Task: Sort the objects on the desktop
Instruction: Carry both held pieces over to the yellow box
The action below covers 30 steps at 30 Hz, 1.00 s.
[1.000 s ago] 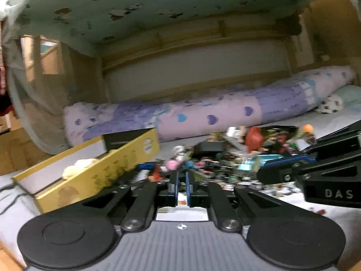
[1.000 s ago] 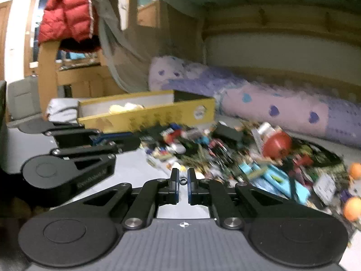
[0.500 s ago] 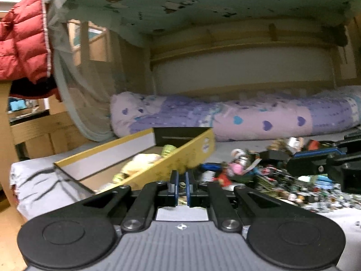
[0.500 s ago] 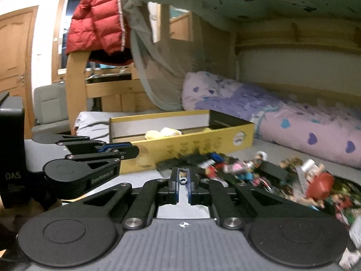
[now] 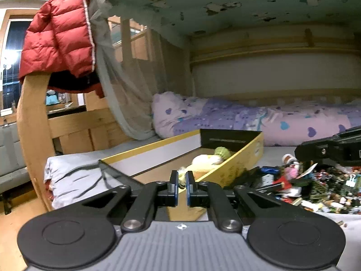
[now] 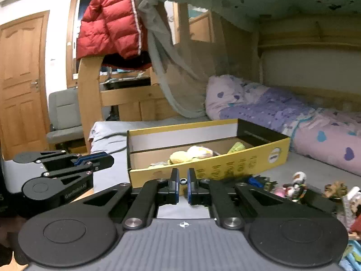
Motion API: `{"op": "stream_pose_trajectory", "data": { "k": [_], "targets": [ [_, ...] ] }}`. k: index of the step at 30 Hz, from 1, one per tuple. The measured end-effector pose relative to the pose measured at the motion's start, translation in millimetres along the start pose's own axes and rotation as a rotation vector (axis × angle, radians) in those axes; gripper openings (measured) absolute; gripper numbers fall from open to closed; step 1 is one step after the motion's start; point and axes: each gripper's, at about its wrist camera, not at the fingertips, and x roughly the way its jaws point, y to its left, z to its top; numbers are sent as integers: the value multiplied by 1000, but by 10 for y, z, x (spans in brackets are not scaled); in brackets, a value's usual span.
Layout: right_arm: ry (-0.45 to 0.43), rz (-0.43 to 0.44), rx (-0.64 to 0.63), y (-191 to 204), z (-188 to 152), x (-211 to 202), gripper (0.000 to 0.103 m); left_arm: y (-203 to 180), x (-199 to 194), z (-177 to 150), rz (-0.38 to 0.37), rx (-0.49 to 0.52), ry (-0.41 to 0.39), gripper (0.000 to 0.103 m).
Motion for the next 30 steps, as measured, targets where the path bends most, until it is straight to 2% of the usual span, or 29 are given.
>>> {"op": "stream_pose_trajectory", "data": {
  "k": [11,17,21,25,30],
  "targets": [
    [36,48,9,176,63,456,9,328,364,-90,43,-38,62,7],
    [32,68,40,168,240,796,9,484,526,41,60,-63,18,7],
    [26,62,-2,225,321,1056,9,570,766,152,21,-65,24,7],
    [35,78,-9,271,366,1375,9,621,1087,186,-67,-107,100,7],
    [94,134,59,210,463,1865,8,688,1544,90,-110,-158,241,7]
  ]
}}
